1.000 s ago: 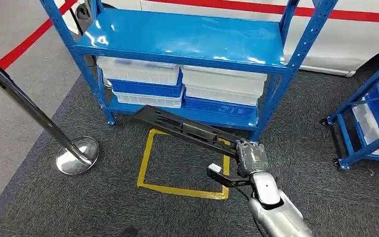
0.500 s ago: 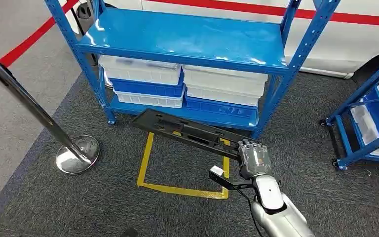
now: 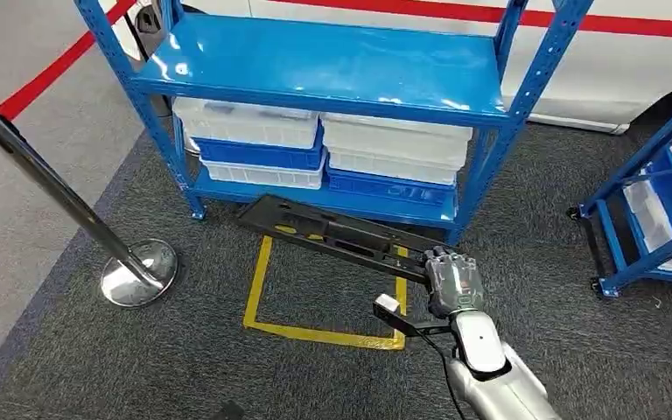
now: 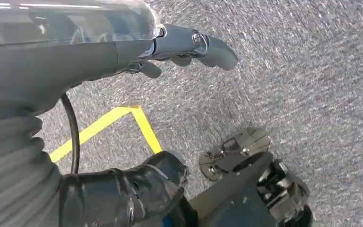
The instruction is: Take the parts from the cabinet and place them on the table.
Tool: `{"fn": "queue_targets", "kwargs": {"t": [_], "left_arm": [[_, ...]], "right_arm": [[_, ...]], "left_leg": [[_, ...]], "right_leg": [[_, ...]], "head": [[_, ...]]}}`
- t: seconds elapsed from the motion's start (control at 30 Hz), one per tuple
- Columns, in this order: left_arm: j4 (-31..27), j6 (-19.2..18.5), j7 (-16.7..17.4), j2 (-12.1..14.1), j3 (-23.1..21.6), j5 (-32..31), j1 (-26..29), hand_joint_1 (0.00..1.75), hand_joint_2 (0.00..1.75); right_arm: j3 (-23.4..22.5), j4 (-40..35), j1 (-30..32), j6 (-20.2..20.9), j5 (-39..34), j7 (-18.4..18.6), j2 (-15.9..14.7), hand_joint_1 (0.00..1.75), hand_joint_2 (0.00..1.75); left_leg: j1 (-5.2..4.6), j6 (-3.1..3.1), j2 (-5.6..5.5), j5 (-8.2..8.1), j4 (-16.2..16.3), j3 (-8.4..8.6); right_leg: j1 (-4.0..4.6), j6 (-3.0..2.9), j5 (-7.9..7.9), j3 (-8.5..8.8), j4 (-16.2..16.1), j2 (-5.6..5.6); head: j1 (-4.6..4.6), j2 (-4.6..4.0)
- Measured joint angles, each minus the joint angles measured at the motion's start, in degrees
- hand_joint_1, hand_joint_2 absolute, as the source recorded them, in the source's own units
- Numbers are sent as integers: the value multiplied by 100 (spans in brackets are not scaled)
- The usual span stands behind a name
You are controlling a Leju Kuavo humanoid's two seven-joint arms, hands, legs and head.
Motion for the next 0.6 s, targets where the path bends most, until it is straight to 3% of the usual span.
{"fn": "queue_targets", "kwargs": {"t": [0.03, 0.07, 0.13, 0.17, 0.2, 0.23, 0.27, 0.3, 0.33, 0.37, 0.47, 0.5, 0.53, 0.6], "left_arm": [[0, 0, -2, 0, -2, 0, 1, 0, 175], [0, 0, -4, 0, 0, -7, -1, 0, 175], [0, 0, -7, 0, 0, -15, 1, 0, 175], [0, -2, -7, 0, 0, -17, 6, 0, 175], [0, -2, -7, 0, -2, -26, 9, 0, 175], [0, -2, -7, 0, -2, -37, 8, 0, 175], [0, -2, -7, 0, -2, -50, 1, 0, 175], [0, -2, -7, 2, -2, -57, -13, 0, 175], [0, -4, -7, 2, -2, -59, -30, 0, 175], [0, -9, -7, 2, -2, -63, -55, 0, 175], [0, -15, -7, 2, -2, -74, -58, 0, 175], [0, -15, -7, 4, -2, -74, -57, 0, 175], [0, -15, -11, 2, -2, -74, -53, 0, 175], [0, -15, -13, 4, -2, -76, -72, 0, 175]], "right_arm": [[-15, -7, -7, 6, 9, 0, -13, 175, 175], [-20, -13, -17, 9, 15, 11, -11, 175, 175], [-20, -22, -16, 9, 24, 11, -2, 175, 175], [-20, -20, -14, 9, 35, 15, 6, 175, 175], [-20, -20, -14, 9, 44, 17, 11, 175, 175], [-20, -20, -16, 9, 55, 18, 17, 175, 175], [-20, -20, -16, 7, 59, 24, 26, 175, 175], [-20, -20, -16, 7, 72, 28, 33, 175, 175], [-20, -20, -18, 2, 74, 37, 33, 175, 175], [-20, -20, -20, 2, 74, 50, 33, 175, 175], [-20, -20, -24, -2, 77, 61, 41, 175, 175], [-20, -22, -32, -2, 81, 61, 48, 175, 175], [-20, -24, -32, -2, 90, 63, 46, 175, 175], [-20, -22, -38, -2, 116, 66, 46, 175, 175]], "left_leg": [[9, -18, 5, -106, 121, -42], [19, -36, 6, -345, 503, -202], [27, -73, 7, -750, 1403, -606], [27, -85, 7, -830, 1743, -767], [27, -86, 8, -771, 1789, -795], [27, -80, 12, -596, 1564, -696], [27, -67, 28, -328, 1102, -464], [24, -43, 110, -42, 489, -163], [2, -11, 318, 8, 72, 10], [-60, 26, 368, -19, 11, 17], [-56, 100, 168, 21, 20, -3], [-33, 155, 122, 60, -41, 20], [-12, 193, 81, 91, -76, 34], [-1, 239, 5, 116, -85, 14]], "right_leg": [[13, -39, 9, 11, -18, -11], [16, -86, 16, 6, -19, -19], [30, -93, 14, 2, -16, -25], [35, -93, 13, 2, -11, -32], [35, -95, 11, 2, -4, -42], [35, -98, 4, 5, 5, -68], [35, -94, -8, 13, 13, -94], [35, -80, -23, 24, 29, -114], [48, -51, -42, 28, 41, -138], [94, -24, -51, 15, 72, -172], [92, 43, -37, 32, 32, -304], [98, 92, -61, 37, 39, -342], [55, 128, -158, 13, 138, -220], [47, 159, -591, -281, 799, -55]], "head": [[2, 0], [-2, 0], [0, 0], [0, 0], [0, 0], [-2, 0], [-2, 0], [-2, 0], [0, 0], [0, 0], [0, 0], [2, 0], [4, 0], [6, 0]]}}
